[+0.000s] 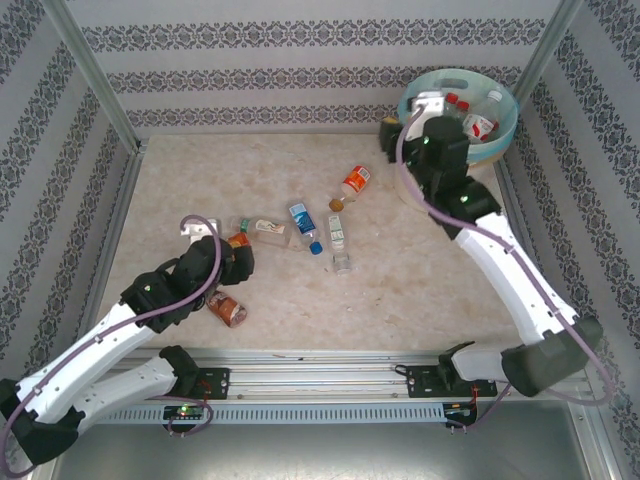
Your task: Put the plastic bottles in the bin
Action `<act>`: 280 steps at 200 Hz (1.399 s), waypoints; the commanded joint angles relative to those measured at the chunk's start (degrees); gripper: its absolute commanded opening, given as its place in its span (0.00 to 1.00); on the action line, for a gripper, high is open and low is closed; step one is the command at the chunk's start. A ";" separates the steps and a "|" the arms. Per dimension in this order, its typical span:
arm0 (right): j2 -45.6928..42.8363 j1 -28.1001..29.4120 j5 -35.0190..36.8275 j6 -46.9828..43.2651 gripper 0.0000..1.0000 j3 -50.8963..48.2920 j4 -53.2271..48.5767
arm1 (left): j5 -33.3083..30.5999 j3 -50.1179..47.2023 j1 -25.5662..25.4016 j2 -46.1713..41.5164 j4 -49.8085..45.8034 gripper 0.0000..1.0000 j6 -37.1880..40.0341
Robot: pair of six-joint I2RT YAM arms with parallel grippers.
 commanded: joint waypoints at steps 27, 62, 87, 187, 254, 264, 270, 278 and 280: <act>4.26 11.52 2.67 2.88 0.49 -7.70 3.75 | 4.60 -7.45 4.57 -1.80 -7.42 0.88 -17.59; 8.45 15.36 0.85 4.39 0.50 -9.37 3.58 | 5.85 -12.92 5.16 -0.17 -7.32 0.90 -22.81; 9.96 16.23 0.51 4.91 0.51 -10.30 3.60 | 8.57 -17.58 5.51 -0.10 -2.05 0.90 -23.74; 12.92 16.34 0.58 6.87 0.52 -11.60 3.22 | 14.02 -25.24 5.86 4.73 11.57 0.67 -21.67; 10.61 16.53 -0.59 7.34 0.52 -11.45 2.14 | 12.47 -18.79 5.85 -6.79 -0.32 0.49 -20.53; 9.72 16.58 -0.55 7.12 0.52 -11.56 1.86 | 13.28 -17.14 5.86 -10.07 -1.76 0.50 -19.40; 9.02 16.57 -0.50 7.01 0.52 -11.84 1.69 | 14.31 -16.14 5.86 -12.16 -1.67 0.51 -18.15; 8.04 16.58 -0.29 6.86 0.53 -12.23 1.76 | 15.57 -15.13 5.80 -14.95 -1.36 0.52 -16.92; 7.90 16.57 -0.25 6.85 0.53 -12.35 1.83 | 15.75 -14.91 5.85 -15.61 -1.30 0.52 -16.67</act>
